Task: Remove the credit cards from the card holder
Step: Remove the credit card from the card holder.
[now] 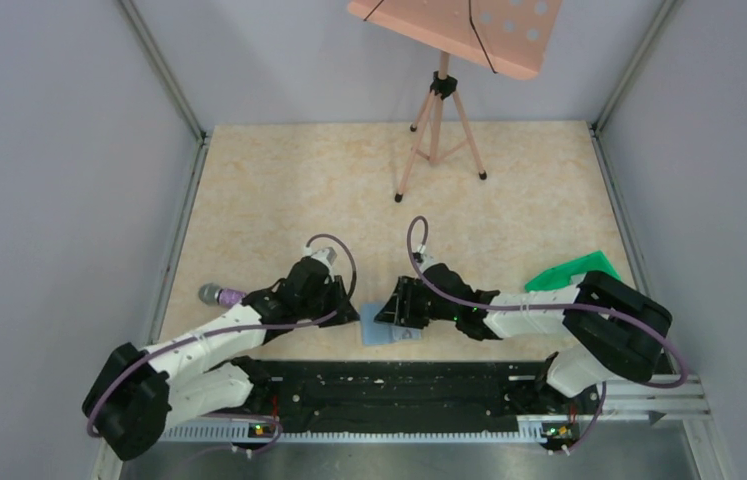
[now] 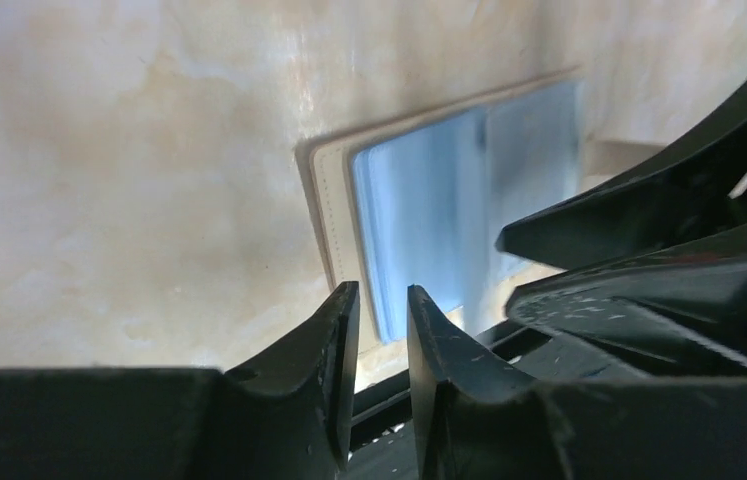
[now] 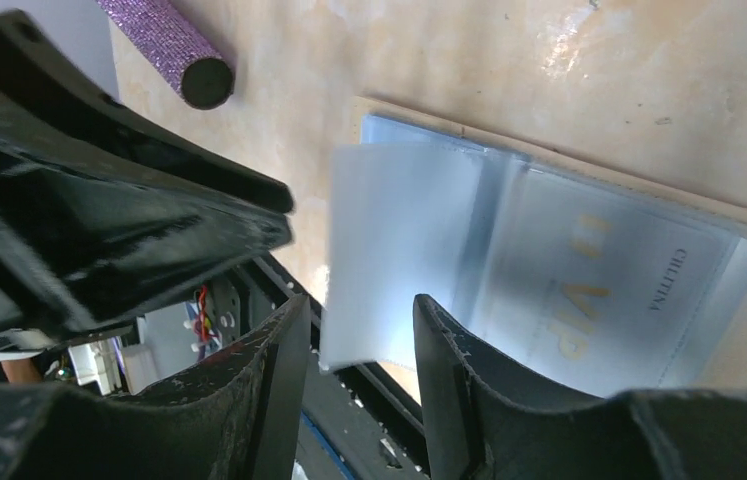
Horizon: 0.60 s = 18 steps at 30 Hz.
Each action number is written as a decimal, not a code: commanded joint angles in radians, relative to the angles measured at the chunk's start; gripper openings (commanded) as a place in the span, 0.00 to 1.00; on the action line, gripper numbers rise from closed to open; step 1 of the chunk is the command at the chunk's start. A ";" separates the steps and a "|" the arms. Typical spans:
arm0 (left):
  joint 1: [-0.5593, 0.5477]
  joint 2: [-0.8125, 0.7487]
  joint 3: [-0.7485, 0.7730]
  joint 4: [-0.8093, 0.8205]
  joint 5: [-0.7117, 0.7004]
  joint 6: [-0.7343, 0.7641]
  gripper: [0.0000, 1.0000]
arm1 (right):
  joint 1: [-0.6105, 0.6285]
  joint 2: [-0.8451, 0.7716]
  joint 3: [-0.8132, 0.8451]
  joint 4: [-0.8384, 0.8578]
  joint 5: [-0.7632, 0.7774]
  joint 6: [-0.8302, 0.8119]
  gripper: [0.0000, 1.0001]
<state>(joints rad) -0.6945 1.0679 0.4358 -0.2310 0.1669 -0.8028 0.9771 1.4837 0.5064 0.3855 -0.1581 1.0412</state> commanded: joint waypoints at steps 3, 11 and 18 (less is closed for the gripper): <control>-0.002 -0.171 0.077 -0.108 -0.156 -0.036 0.33 | 0.016 -0.013 0.043 0.040 0.006 -0.009 0.43; -0.002 -0.196 0.066 -0.085 -0.094 -0.017 0.35 | 0.015 -0.087 0.072 -0.108 0.060 -0.060 0.45; -0.003 -0.097 0.057 0.041 0.089 0.004 0.30 | -0.006 -0.177 0.064 -0.302 0.153 -0.121 0.49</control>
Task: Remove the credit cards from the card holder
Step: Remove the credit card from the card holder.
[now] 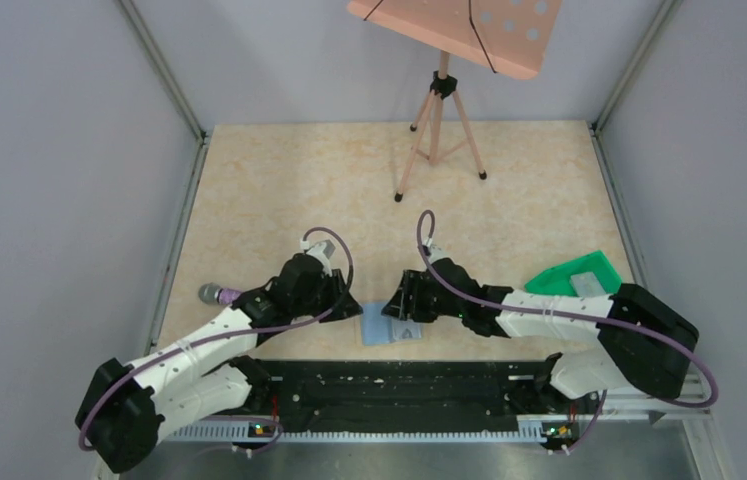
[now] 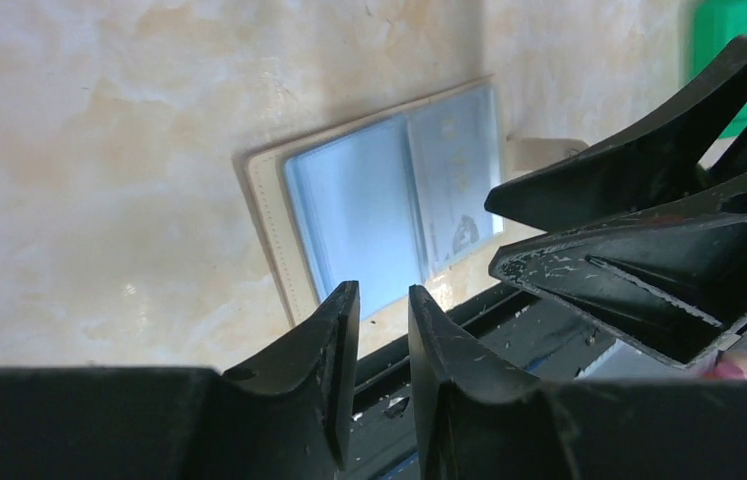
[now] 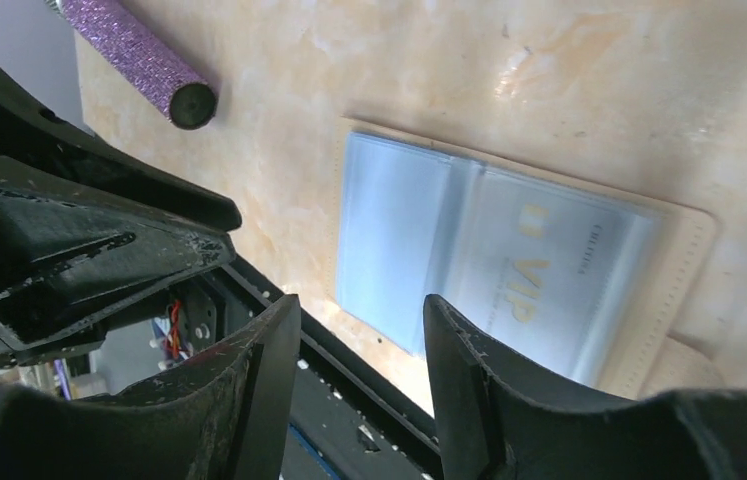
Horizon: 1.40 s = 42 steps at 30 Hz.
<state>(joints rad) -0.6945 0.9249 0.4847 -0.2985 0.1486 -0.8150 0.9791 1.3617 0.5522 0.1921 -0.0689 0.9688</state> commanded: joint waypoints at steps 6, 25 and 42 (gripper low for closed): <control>-0.005 0.148 0.002 0.137 0.126 0.026 0.27 | -0.043 -0.099 -0.016 -0.156 0.108 -0.068 0.49; -0.003 0.266 -0.090 0.206 0.093 0.018 0.26 | -0.060 -0.008 -0.066 -0.096 0.091 -0.071 0.49; -0.004 0.282 -0.090 0.223 0.101 0.025 0.24 | -0.059 -0.035 -0.082 0.001 0.022 -0.059 0.37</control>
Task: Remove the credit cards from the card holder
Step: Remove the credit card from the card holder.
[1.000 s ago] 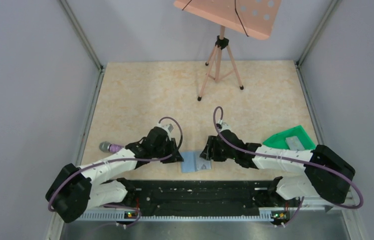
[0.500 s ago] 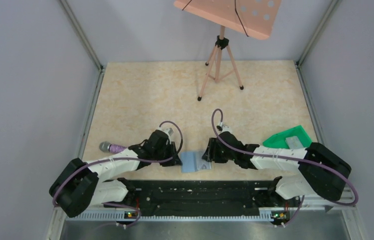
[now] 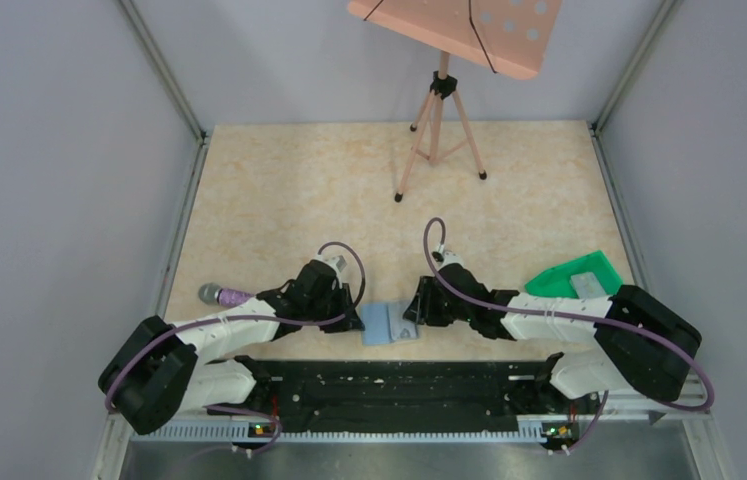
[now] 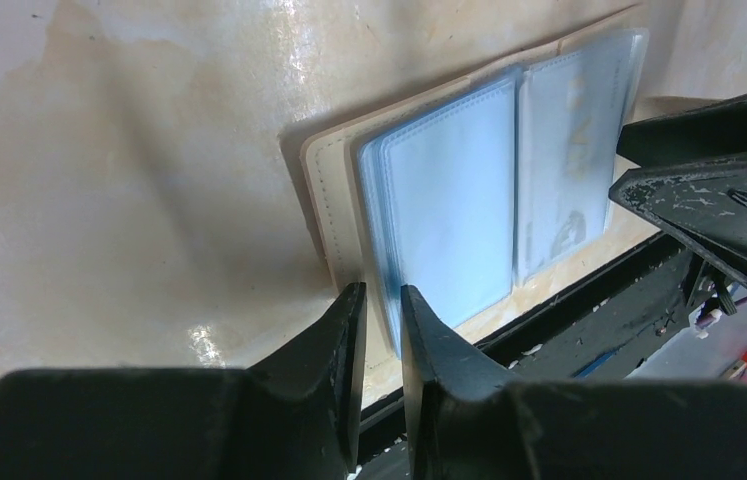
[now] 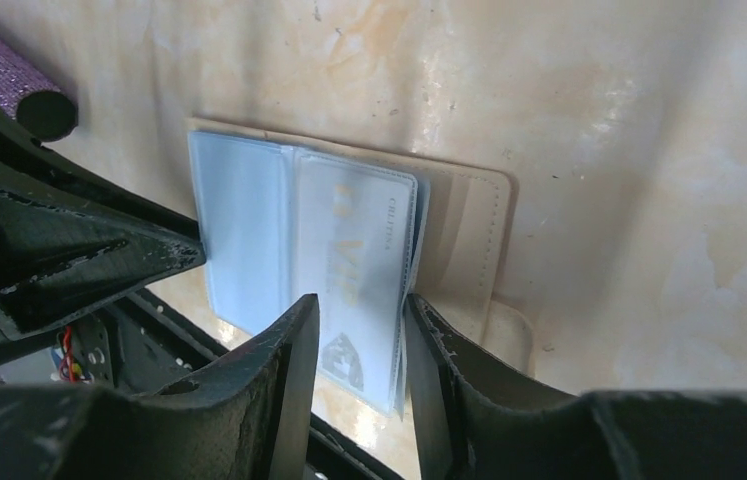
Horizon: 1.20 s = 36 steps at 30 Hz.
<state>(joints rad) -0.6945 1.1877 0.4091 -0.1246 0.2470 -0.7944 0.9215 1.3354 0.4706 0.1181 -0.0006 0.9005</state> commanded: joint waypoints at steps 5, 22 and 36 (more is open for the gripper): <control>-0.004 0.020 -0.020 0.055 0.005 0.000 0.24 | -0.002 -0.018 -0.005 0.100 -0.066 0.017 0.37; -0.003 -0.009 -0.013 0.044 0.006 -0.012 0.24 | -0.002 -0.052 0.013 0.137 -0.142 0.030 0.33; -0.004 -0.022 -0.008 0.036 0.006 -0.022 0.24 | 0.030 0.018 0.055 0.182 -0.183 0.034 0.38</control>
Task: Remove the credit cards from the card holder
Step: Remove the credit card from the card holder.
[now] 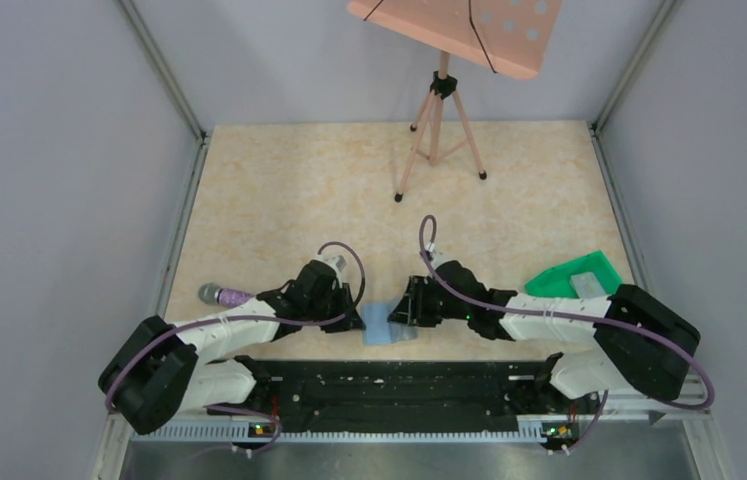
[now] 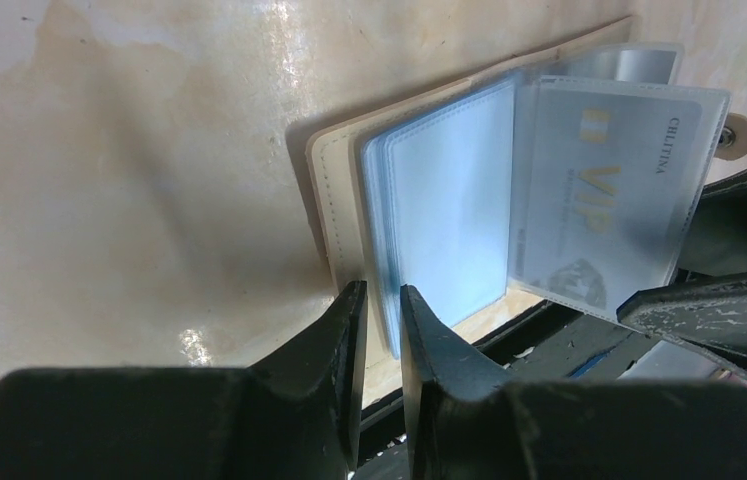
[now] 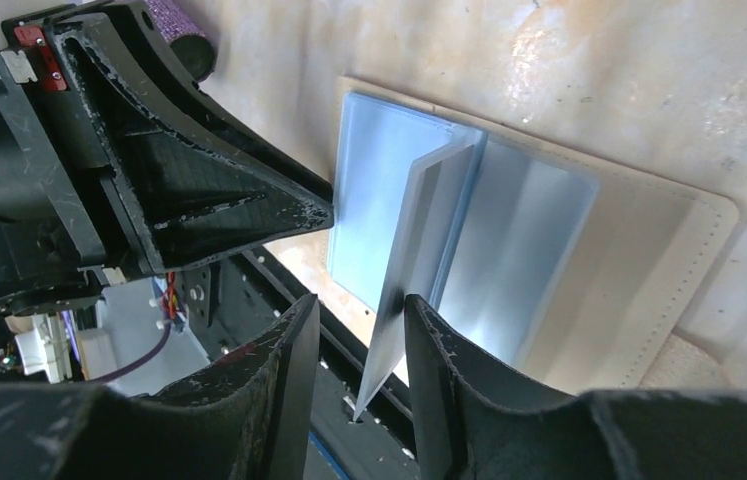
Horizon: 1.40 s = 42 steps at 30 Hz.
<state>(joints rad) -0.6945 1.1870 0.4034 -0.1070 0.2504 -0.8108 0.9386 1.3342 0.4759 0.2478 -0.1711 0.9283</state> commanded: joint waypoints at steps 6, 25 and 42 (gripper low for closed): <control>-0.003 -0.033 -0.002 0.017 -0.002 -0.014 0.24 | 0.035 0.052 0.080 0.074 -0.025 0.009 0.41; -0.003 -0.165 0.053 -0.062 -0.050 -0.019 0.26 | 0.033 0.023 0.082 0.009 0.048 -0.030 0.45; -0.003 0.008 -0.020 0.140 0.038 -0.009 0.10 | -0.053 0.117 0.023 0.109 -0.015 -0.040 0.35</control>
<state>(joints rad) -0.6945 1.1721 0.4107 -0.0257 0.2947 -0.8356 0.8932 1.4189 0.5247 0.2924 -0.1688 0.8997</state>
